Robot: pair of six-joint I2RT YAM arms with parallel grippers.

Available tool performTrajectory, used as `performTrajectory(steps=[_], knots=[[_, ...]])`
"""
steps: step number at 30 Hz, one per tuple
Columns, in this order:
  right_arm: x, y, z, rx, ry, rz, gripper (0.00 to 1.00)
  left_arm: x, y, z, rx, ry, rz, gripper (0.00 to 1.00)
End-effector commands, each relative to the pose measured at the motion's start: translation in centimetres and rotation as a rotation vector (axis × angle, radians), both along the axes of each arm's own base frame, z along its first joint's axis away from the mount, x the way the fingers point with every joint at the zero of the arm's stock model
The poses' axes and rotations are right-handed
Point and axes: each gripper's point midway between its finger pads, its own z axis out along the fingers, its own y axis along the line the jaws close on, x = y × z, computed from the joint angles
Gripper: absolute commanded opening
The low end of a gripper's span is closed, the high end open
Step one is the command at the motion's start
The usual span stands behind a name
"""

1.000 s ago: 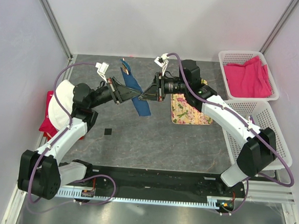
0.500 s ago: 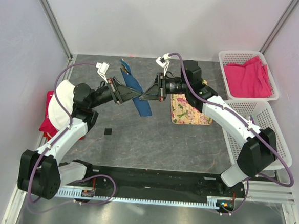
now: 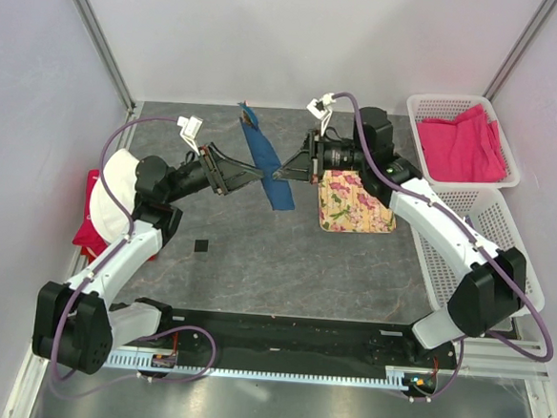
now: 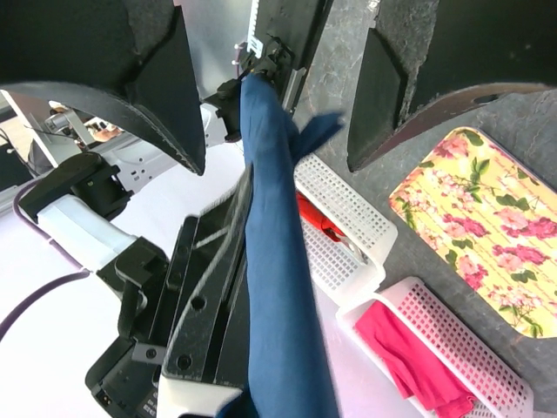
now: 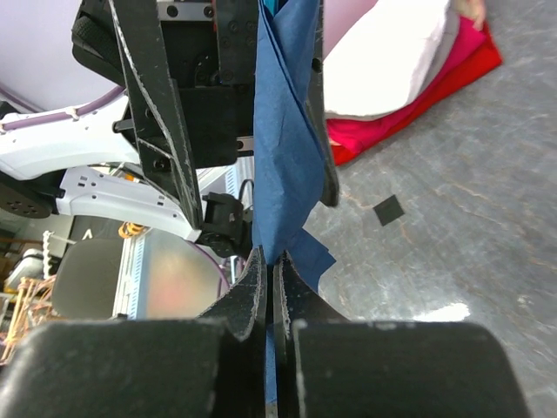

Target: Place the utensils on the paper napkin and roll it up

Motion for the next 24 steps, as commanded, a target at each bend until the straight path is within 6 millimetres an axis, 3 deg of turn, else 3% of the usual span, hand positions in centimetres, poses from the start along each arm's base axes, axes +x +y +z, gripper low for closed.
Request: performTrajectory(steps=[1, 4, 8, 9, 10, 12, 14, 15, 16, 17, 18, 21, 24], knots=[[0.0, -2.9, 3.5, 0.043, -0.125, -0.016, 0.0, -0.5, 0.2, 0.1, 0.012, -0.054, 0.012, 0.75], [0.5, -5.0, 3.6, 0.027, -0.142, -0.034, 0.0, -0.7, 0.2, -0.5, 0.026, -0.054, 0.005, 0.76], [0.5, -8.7, 1.9, -0.037, -0.087, -0.035, 0.0, -1.3, 0.2, -1.0, 0.041, -0.067, -0.008, 0.78], [1.6, -10.5, 1.4, -0.064, -0.146, -0.067, 0.0, -1.4, 0.1, -1.1, 0.044, -0.067, -0.011, 0.78], [1.0, -11.9, 0.0, -0.108, -0.067, -0.081, 0.0, -1.6, 0.1, -1.2, 0.05, -0.077, -0.015, 0.78], [1.6, -15.3, -0.6, -0.151, -0.083, -0.134, 0.0, -1.9, 0.0, -1.3, 0.055, -0.083, -0.022, 0.78], [0.8, -18.3, -2.9, -0.244, -0.084, -0.141, 0.0, -2.1, -0.2, -1.5, 0.06, -0.085, -0.028, 0.79], [1.5, -21.0, -3.0, -0.291, -0.095, -0.206, 0.0, -2.2, -0.2, -1.7, 0.062, -0.082, -0.031, 0.79], [0.2, -22.4, -4.9, -0.35, -0.091, -0.158, 0.0, -2.4, -0.5, -1.7, 0.064, -0.085, -0.038, 0.79], [-0.1, -23.6, -5.4, -0.378, -0.081, -0.157, 0.0, -2.4, -0.5, -1.8, 0.064, -0.085, -0.039, 0.79], [0.1, -26.0, -5.9, -0.404, -0.076, -0.198, 0.0, -2.5, -0.7, -1.9, 0.066, -0.085, -0.043, 0.79], [0.5, -30.6, -8.1, -0.468, -0.023, -0.307, 0.0, -2.7, -1.1, -1.9, 0.066, -0.091, -0.051, 0.79], [-0.2, -33.0, -9.3, -0.555, -0.055, -0.338, 0.0, -2.9, -1.2, -1.9, 0.069, -0.099, -0.056, 0.79]])
